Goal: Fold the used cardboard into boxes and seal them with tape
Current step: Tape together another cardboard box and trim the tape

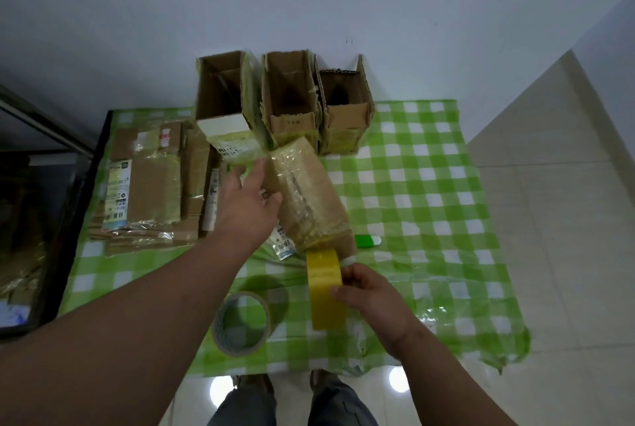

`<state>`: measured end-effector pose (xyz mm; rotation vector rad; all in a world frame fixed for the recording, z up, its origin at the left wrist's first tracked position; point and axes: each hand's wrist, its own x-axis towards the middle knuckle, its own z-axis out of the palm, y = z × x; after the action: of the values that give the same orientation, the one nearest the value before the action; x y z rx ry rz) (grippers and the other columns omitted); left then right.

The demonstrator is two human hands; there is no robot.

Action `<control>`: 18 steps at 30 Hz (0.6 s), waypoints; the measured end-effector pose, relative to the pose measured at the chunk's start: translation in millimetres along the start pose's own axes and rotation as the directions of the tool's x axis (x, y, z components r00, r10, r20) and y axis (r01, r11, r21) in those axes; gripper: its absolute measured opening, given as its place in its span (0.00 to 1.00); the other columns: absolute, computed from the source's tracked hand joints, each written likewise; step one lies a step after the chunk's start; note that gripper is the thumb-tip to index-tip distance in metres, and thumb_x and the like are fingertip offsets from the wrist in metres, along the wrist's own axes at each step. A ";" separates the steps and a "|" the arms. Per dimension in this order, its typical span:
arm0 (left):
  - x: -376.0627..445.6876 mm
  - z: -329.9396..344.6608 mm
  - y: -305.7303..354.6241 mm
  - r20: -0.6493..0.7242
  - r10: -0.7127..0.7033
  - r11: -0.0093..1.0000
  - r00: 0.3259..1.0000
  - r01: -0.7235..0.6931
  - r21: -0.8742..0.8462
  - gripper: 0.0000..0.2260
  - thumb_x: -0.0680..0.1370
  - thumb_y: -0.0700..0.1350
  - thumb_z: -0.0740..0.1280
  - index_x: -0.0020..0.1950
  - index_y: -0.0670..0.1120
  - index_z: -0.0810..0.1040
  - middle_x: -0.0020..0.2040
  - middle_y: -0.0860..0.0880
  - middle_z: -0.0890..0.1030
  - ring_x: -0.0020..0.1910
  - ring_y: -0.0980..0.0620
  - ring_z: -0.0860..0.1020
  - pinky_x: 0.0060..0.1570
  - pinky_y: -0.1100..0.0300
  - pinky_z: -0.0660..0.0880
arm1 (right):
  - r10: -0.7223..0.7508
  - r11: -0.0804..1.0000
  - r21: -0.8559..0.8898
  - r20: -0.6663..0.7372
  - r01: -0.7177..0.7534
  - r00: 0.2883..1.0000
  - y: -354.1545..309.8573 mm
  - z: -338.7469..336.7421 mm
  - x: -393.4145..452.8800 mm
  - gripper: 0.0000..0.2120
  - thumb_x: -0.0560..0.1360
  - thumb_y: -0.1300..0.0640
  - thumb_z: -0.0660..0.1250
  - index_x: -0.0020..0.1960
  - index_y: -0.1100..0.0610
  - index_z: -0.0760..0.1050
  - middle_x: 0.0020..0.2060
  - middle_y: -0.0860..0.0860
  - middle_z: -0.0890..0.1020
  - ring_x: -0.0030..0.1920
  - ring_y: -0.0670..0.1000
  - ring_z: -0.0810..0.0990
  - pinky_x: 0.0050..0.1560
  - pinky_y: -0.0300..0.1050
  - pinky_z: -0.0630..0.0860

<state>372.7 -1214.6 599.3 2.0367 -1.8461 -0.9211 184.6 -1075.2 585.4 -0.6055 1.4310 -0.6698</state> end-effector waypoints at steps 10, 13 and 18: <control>-33.9 39.2 6.7 0.443 -0.356 0.533 0.823 0.568 -0.628 0.11 0.84 0.48 0.60 0.64 0.51 0.76 0.57 0.50 0.80 0.57 0.47 0.78 0.56 0.51 0.75 | -0.275 0.892 -0.413 -0.174 0.184 0.945 -57.6 -3.0 47.2 0.27 0.79 0.49 0.66 0.75 0.53 0.65 0.66 0.49 0.72 0.62 0.50 0.75 0.64 0.52 0.73; -33.3 36.2 9.3 0.333 -0.331 0.628 0.883 0.469 -0.621 0.09 0.83 0.49 0.61 0.62 0.53 0.76 0.52 0.52 0.81 0.50 0.52 0.79 0.53 0.53 0.76 | -0.304 0.845 -0.496 -0.134 0.202 0.943 -62.9 4.6 52.4 0.25 0.79 0.44 0.60 0.74 0.49 0.67 0.64 0.51 0.77 0.60 0.51 0.78 0.63 0.55 0.75; -31.5 21.1 4.8 0.185 -0.333 0.682 0.925 0.372 -0.630 0.18 0.77 0.60 0.66 0.65 0.56 0.74 0.56 0.50 0.81 0.52 0.51 0.81 0.55 0.54 0.75 | -0.256 0.924 -0.317 -0.094 0.215 0.962 -72.3 11.9 49.7 0.18 0.82 0.53 0.61 0.72 0.48 0.69 0.56 0.51 0.79 0.49 0.45 0.79 0.43 0.32 0.76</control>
<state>356.3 -1180.4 594.8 1.9063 -0.9087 -1.4843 193.8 -1161.0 605.1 -1.0040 1.6168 -0.6933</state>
